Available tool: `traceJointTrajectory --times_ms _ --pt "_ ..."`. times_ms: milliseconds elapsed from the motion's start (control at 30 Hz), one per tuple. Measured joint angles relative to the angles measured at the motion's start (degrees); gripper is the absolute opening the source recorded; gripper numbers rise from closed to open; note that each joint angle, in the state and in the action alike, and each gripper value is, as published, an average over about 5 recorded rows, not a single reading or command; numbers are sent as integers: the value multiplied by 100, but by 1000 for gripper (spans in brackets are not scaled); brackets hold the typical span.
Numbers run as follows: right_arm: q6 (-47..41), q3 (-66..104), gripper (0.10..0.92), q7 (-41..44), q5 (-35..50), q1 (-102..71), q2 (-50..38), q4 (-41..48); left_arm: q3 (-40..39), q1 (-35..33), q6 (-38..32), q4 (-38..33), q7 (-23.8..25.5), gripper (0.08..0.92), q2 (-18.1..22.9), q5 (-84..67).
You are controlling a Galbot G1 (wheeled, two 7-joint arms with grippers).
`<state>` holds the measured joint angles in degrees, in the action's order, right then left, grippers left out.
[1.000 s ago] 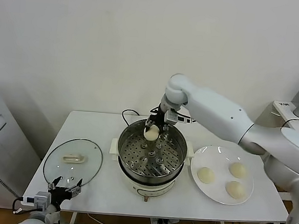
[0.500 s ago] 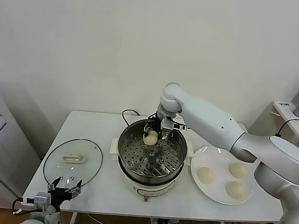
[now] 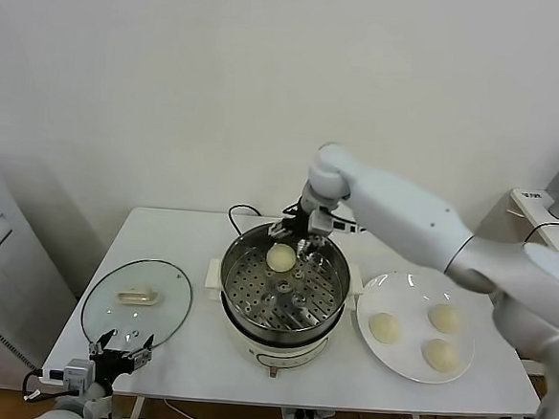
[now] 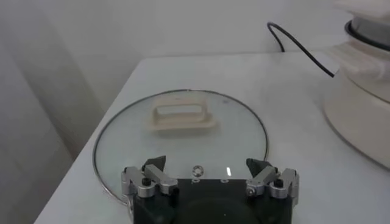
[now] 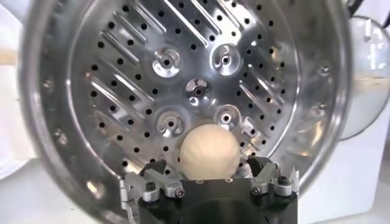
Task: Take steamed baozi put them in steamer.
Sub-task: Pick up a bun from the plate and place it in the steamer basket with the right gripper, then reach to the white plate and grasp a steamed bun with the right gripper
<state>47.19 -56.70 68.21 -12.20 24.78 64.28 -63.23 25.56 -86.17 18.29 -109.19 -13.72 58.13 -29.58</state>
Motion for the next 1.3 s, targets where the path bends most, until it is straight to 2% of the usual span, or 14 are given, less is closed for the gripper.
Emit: traceJointTrajectory --times_ms 333,533,867,1067,1300 --pt "-167 -1601 823 249 2248 1294 -980 -201 -31 -8 5 -39 0 823 -6 26" --pt "-1301 -2318 823 256 3065 1624 -1557 -360 -34 -13 5 -57 1 823 7 26" --pt "-3634 -2824 823 42 3736 1477 -2203 -556 34 -83 0 -67 1 823 84 26" --pt "-4361 -2877 823 -124 3846 1147 -2334 -555 40 -86 -2 -43 1 823 118 26" --pt "-4802 -2746 823 -289 3775 673 -2324 -461 40 -79 -1 -7 0 823 157 35"
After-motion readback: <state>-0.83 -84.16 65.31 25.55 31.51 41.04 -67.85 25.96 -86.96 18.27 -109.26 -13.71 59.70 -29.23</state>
